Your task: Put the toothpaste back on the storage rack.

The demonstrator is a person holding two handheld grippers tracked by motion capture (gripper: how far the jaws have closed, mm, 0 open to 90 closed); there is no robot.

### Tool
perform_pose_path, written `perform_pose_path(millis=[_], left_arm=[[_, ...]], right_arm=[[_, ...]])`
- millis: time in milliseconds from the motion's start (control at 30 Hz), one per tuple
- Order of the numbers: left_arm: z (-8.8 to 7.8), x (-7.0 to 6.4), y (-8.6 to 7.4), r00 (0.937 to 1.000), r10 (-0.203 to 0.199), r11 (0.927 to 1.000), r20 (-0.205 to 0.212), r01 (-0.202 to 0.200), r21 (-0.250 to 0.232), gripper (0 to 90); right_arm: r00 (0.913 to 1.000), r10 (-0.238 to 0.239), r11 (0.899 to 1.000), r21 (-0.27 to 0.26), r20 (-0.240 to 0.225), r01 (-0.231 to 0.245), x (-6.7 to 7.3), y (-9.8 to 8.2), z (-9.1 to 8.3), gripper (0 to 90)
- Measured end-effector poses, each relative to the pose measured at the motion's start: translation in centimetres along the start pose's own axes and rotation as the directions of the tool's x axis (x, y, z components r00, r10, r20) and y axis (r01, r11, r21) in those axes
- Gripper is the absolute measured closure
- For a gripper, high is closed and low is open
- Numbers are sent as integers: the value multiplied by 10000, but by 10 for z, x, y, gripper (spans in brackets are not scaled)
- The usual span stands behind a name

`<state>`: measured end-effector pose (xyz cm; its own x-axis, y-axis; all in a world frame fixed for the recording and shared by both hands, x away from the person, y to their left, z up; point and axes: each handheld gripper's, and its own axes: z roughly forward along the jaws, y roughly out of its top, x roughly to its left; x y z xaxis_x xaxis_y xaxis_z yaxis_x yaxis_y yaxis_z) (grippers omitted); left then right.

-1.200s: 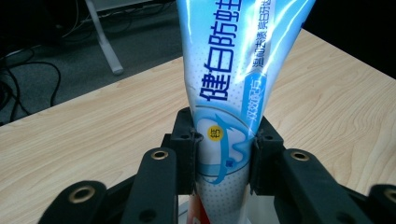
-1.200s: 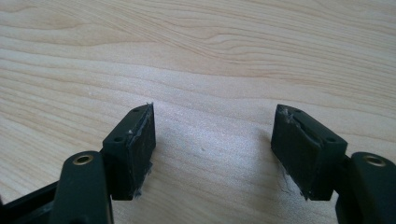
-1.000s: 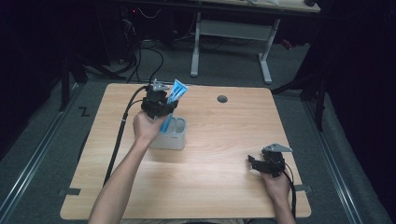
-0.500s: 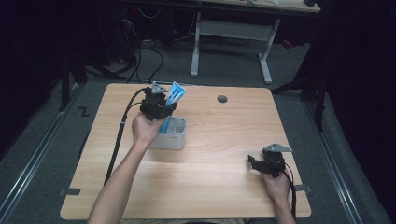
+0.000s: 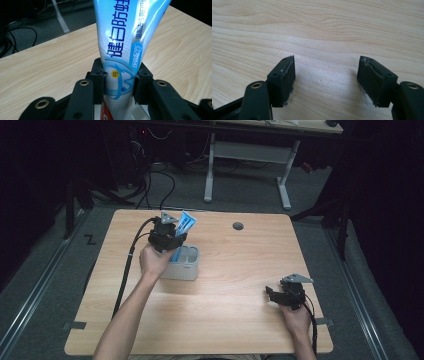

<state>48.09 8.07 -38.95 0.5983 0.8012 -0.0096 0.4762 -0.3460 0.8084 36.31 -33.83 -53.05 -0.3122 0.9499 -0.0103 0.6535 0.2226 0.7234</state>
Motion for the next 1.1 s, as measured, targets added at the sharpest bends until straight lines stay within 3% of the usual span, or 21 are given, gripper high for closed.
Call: perform_pose_path(millis=[1100], left_arm=[[6, 0, -22, 9999, 47, 9997, -138, -44, 220, 669]], right_arm=[[10000, -31, 10000, -1, 10, 31, 0, 0, 0, 308]])
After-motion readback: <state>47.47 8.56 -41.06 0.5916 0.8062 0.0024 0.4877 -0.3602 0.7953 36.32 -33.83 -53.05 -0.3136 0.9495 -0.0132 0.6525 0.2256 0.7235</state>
